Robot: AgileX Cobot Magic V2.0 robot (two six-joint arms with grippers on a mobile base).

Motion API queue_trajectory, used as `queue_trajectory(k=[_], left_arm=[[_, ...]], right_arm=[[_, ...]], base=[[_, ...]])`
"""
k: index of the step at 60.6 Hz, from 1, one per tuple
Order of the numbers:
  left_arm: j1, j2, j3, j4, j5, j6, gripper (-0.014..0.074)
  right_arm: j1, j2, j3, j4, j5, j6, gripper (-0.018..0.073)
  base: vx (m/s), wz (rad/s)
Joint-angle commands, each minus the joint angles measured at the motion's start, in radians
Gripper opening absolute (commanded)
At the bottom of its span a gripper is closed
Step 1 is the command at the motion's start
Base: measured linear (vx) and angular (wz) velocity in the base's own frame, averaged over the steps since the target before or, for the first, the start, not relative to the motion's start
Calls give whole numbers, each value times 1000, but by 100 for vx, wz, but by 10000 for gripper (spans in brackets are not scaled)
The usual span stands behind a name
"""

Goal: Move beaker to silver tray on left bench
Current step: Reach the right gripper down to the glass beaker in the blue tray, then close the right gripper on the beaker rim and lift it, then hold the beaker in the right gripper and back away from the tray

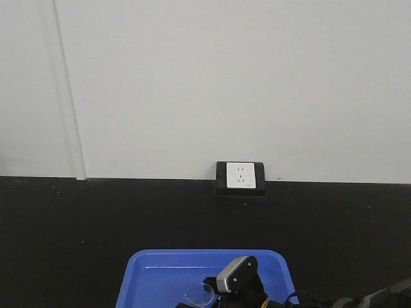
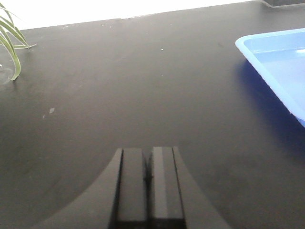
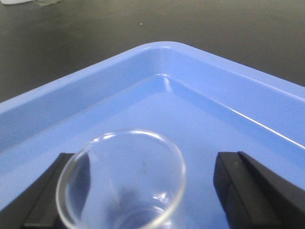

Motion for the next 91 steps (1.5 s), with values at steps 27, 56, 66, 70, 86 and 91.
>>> queue_trajectory(k=[27, 56, 66, 70, 86, 91], left_arm=[[-6, -7, 20, -3, -75, -2, 1], [-6, -7, 20, -3, -75, -2, 1], [-6, -7, 20, -3, -75, -2, 1], [-6, -7, 20, -3, -75, -2, 1], [-6, -7, 20, -3, -75, -2, 1], [-6, -7, 20, -3, -75, -2, 1]], right_arm=[[-3, -106, -24, -47, -106, 88, -15], [-3, -791, -10, -469, 676, 663, -13], [-3, -1041, 119, -581, 826, 785, -13], [-3, -1171, 223, -581, 888, 785, -13], [-3, -1336, 389, -580, 947, 782, -13], [-3, -1360, 402, -580, 947, 782, -13]], base=[[0, 0], [0, 0], [0, 0], [0, 0], [0, 0], [0, 0]])
